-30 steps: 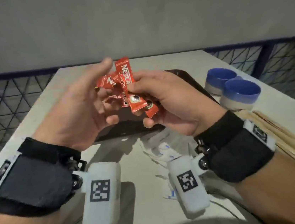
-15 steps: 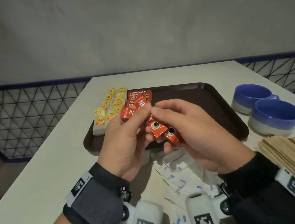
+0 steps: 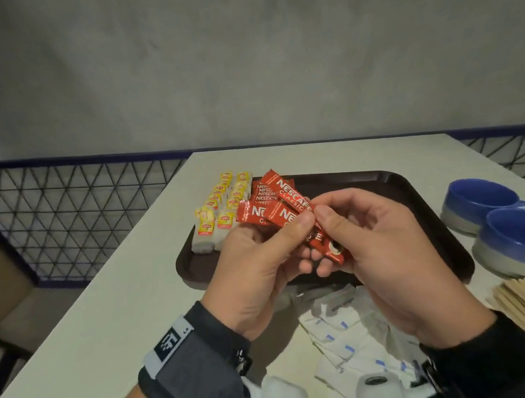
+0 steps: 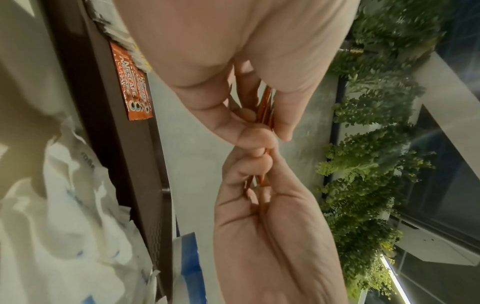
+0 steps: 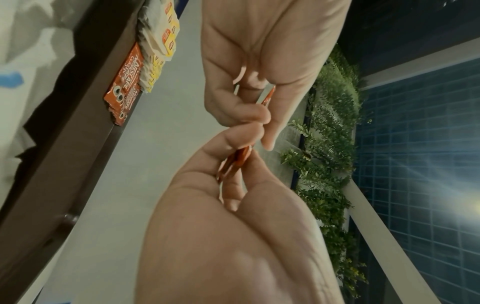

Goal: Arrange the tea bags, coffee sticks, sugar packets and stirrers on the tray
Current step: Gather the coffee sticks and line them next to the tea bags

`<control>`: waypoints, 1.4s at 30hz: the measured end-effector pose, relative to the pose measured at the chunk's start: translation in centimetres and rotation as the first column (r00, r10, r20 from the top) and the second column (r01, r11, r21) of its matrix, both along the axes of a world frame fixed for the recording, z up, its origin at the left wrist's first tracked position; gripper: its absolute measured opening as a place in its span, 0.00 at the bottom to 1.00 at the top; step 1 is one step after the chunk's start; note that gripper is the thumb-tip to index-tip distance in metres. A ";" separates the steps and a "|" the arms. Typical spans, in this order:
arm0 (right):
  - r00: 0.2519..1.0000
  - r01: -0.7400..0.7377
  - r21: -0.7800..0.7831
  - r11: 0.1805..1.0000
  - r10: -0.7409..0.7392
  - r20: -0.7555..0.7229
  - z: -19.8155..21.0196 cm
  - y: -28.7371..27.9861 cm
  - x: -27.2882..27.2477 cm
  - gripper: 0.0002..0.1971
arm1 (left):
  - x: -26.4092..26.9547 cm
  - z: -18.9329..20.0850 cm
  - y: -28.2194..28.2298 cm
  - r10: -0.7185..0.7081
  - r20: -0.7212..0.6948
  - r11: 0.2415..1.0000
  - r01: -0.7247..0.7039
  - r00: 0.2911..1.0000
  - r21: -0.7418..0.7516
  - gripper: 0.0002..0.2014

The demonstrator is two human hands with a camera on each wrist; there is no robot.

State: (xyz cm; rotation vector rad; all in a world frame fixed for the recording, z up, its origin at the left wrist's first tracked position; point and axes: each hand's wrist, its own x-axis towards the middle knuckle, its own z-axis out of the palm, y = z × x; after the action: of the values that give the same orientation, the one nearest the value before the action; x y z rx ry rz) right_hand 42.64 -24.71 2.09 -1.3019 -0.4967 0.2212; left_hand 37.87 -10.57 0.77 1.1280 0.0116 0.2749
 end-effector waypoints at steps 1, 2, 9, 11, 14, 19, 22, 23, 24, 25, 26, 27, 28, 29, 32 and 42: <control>1.000 0.011 -0.007 1.000 -0.011 0.003 0.0 0.0 0.0 0.07 | 0.0 -0.1 0.1 -0.008 -0.004 1.000 0.008 1.000 0.009 0.09; 1.000 0.026 -0.020 0.999 -0.026 0.010 0.0 0.0 0.0 0.07 | 0.0 -0.2 0.2 -0.015 -0.007 1.000 0.015 1.000 0.021 0.09; 0.982 0.161 -0.106 0.981 -0.149 0.114 0.1 -0.2 -0.1 0.06 | -0.1 -0.5 -0.4 -0.045 -0.011 0.995 0.045 0.999 0.089 0.18; 0.978 0.177 -0.138 0.974 -0.160 0.131 0.2 -0.2 -0.2 0.05 | -0.1 -0.6 -0.4 -0.003 -0.018 0.995 0.005 1.000 0.104 0.20; 0.966 0.223 -0.171 0.960 -0.193 0.174 0.2 -0.3 -0.2 0.04 | 0.0 -0.6 0.0 0.020 -0.042 0.997 -0.016 0.999 0.080 0.18; 0.962 0.233 -0.165 0.958 -0.202 0.184 0.4 -0.5 -0.2 0.03 | 0.0 -0.2 0.6 0.022 -0.028 1.000 -0.022 0.999 -0.020 0.13; 0.951 0.263 -0.161 0.951 -0.229 0.206 0.3 -0.5 -0.1 0.03 | 0.1 -0.2 0.6 0.031 -0.030 0.999 -0.032 0.999 -0.032 0.12; 0.947 0.274 -0.156 0.949 -0.238 0.215 0.2 -0.5 -0.1 0.04 | 0.1 -0.2 0.6 0.036 -0.034 0.999 -0.037 0.999 -0.026 0.12; 0.944 0.281 -0.152 0.948 -0.244 0.223 0.2 -0.5 -0.1 0.04 | 0.1 -0.2 0.6 0.040 -0.036 0.999 -0.040 0.999 -0.018 0.11; 0.941 0.286 -0.151 0.946 -0.247 0.232 0.2 -0.6 -0.1 0.04 | 0.1 -0.2 0.6 0.042 -0.035 0.999 -0.042 0.998 -0.013 0.10; 0.939 0.288 -0.153 0.945 -0.246 0.242 0.3 -0.6 -0.2 0.04 | 0.0 -0.1 0.7 0.045 -0.032 0.999 -0.045 0.998 -0.011 0.09; 0.937 0.286 -0.155 0.946 -0.242 0.250 0.3 -0.6 -0.2 0.04 | 0.0 -0.1 0.7 0.050 -0.026 0.999 -0.050 0.998 -0.011 0.08; 0.939 0.277 -0.154 0.949 -0.232 0.254 0.3 -0.6 -0.3 0.04 | 0.0 -0.1 0.8 0.055 -0.018 0.998 -0.055 0.998 -0.013 0.08; 0.942 0.260 -0.149 0.954 -0.217 0.256 0.4 -0.6 -0.4 0.04 | 0.0 -0.1 0.8 0.062 -0.012 0.998 -0.062 0.998 -0.016 0.09; 0.955 0.194 -0.142 0.971 -0.154 0.255 0.4 -0.5 -0.5 0.09 | 0.1 -0.1 1.0 0.080 0.003 0.996 -0.080 0.997 -0.026 0.11; 0.957 0.196 -0.072 0.978 -0.174 0.232 0.4 -0.6 -0.3 0.09 | 0.0 -0.2 0.4 0.042 0.010 0.990 -0.043 0.999 0.131 0.17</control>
State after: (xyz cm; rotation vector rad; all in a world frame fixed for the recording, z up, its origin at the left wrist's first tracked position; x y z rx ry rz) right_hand 42.32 -25.34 2.54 -1.4656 -0.5571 -0.0615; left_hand 37.86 -10.20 0.59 1.2584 0.0112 0.3215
